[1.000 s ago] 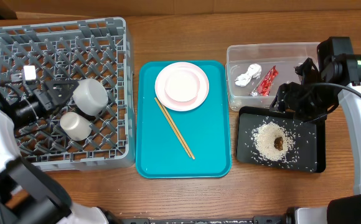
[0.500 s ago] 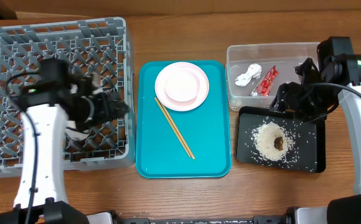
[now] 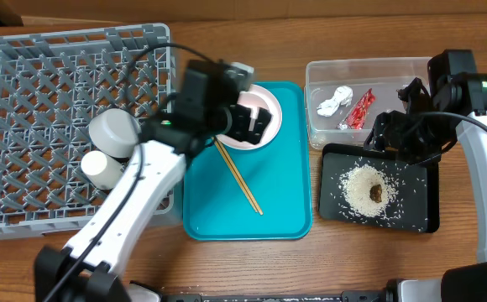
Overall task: Sort waste into correct bins and load items into the dishwasher
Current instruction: 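Reach the left gripper to the pink bowl and grasp its rim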
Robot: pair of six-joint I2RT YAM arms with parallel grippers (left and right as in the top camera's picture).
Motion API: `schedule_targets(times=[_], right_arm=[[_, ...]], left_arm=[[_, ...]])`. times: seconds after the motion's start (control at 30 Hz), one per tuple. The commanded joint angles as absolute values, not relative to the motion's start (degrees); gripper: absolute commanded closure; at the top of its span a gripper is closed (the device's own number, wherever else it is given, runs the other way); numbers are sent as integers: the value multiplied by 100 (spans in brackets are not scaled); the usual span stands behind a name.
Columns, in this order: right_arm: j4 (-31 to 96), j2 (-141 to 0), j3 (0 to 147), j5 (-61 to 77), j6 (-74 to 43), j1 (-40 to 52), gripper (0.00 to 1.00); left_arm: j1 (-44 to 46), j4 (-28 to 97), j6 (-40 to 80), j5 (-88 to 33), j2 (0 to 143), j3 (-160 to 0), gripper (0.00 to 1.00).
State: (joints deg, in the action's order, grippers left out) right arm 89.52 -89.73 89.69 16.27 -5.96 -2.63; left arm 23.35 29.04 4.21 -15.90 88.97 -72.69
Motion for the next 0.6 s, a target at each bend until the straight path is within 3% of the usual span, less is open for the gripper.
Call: schedule_targets(times=[0.0, 0.1, 0.23, 0.33, 0.57], right_arm=[[8927, -8862, 9094, 1610, -552, -274, 27], [8927, -8862, 9094, 1610, -552, -274, 27], [8941, -8862, 9094, 1610, -552, -274, 27], [8971, -8862, 9094, 1610, -550, -274, 27], [8971, -8862, 9094, 1610, -550, -274, 27]], left_arm=[[2759, 2641, 121, -1122, 9535, -7273, 0], [2993, 2502, 126, -913, 10071, -7273, 0], [3070, 2574, 220, -322, 10678, -7273, 17], [3055, 2687, 530, 73, 10936, -7273, 22], [3041, 2735, 537, 104, 10938, -7284, 65]])
